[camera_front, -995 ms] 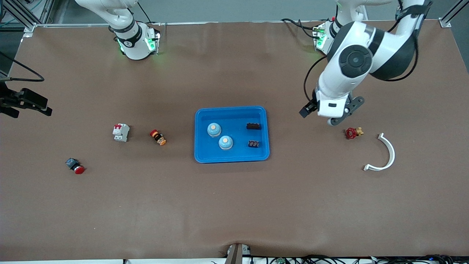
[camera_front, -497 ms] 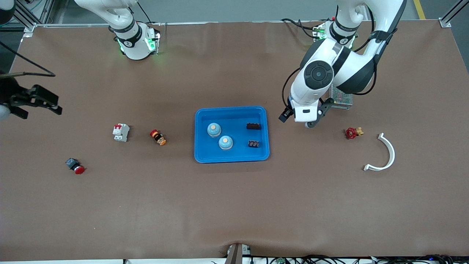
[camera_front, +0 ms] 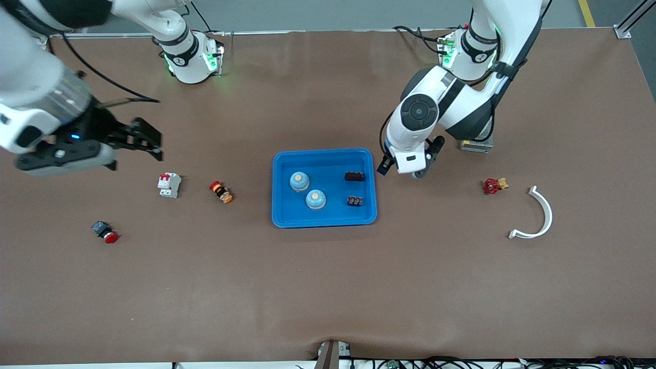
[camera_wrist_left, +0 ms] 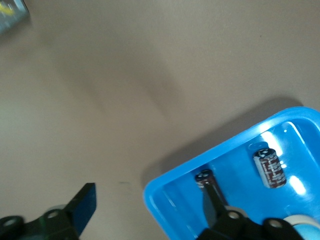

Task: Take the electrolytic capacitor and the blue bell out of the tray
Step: 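Reach the left gripper to a capacitor while the right gripper reaches a bell, then close the left gripper on the brown capacitor while the right gripper descends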

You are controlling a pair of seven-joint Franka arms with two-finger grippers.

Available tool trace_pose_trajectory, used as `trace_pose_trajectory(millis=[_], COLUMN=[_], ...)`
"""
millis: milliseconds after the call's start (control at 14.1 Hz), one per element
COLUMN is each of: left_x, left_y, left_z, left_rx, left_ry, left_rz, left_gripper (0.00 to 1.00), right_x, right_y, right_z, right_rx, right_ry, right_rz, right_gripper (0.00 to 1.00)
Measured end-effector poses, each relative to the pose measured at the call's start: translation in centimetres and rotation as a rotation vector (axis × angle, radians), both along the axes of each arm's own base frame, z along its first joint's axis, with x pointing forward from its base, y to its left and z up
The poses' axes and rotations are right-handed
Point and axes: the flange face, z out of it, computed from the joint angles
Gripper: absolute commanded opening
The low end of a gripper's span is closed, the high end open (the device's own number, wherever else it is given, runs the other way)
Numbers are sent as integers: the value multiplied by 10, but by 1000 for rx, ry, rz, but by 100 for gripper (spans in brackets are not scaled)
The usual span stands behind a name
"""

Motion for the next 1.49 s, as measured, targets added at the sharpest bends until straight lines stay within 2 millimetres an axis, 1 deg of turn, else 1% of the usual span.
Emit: trace_pose_trajectory(millis=[142,284,426,569,782,924,995,1066,1137,1279,1421,1492], left_x=[-2,-5,-9,-11,-12,-11,-11,-9,-7,-4,-5,-4], left_y=[-12,-24,-37,-52,-71,-77,-81,-84,-87,-90,-91,-91], left_z=[-19,-38,-52,-62,-81,-96,-101,-104,-106,-109,-112,-113], left_rx=[9,10,0,-6,6,15,15,13,10,5,6,6], left_ry=[-23,-40,-55,-68,-96,-94,-89,-86,-84,-81,-77,-76], left_rz=[74,135,192,249,300,320,331,344,353,362,361,361], left_gripper=[81,75,71,68,65,63,61,55,45,31,22,15], right_x=[1,5,10,11,3,-2,-5,-7,-9,-14,-21,-24], right_y=[43,78,100,118,137,143,146,148,151,157,162,164], right_z=[-29,-57,-87,-121,-168,-191,-199,-204,-209,-222,-240,-249], right_rx=[-3,-3,0,6,-3,-15,-21,-25,-28,-29,-25,-23], right_ry=[32,38,33,27,46,62,72,79,83,81,72,67], right_rz=[-21,-17,-13,-33,-44,-33,-28,-23,-19,-9,0,4], right_gripper=[100,100,100,100,100,100,100,100,100,100,100,100])
